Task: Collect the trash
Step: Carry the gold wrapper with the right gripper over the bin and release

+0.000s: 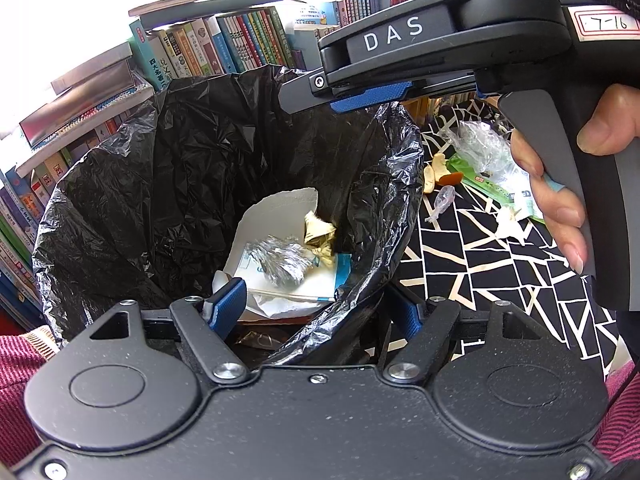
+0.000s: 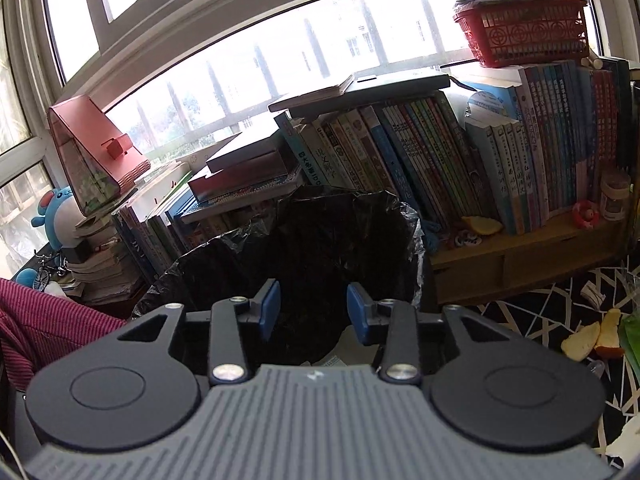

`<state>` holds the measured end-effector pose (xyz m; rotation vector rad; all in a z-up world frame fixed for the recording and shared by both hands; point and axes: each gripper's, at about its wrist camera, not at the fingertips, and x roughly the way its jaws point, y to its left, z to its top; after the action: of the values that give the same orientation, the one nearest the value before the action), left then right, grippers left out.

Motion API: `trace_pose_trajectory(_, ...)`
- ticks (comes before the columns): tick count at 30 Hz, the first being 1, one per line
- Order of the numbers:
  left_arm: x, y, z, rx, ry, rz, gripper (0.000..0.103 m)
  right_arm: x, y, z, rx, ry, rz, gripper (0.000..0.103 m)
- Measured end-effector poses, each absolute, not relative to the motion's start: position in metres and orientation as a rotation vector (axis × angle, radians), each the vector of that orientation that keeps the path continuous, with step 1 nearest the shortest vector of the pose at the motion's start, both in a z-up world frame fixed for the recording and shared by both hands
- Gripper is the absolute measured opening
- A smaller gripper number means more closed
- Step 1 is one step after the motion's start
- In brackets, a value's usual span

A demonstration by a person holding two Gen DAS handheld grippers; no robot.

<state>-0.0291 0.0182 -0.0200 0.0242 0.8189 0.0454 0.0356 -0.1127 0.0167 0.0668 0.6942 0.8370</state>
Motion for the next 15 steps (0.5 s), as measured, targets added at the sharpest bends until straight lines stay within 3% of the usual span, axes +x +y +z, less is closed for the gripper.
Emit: trace_pose_trajectory(15,-0.0287,0.0181,-0.0199,0.027,0.819,0.047,0.074,0.0406,-0.1190,0.0170,0.085,0.682,0.786,0.065)
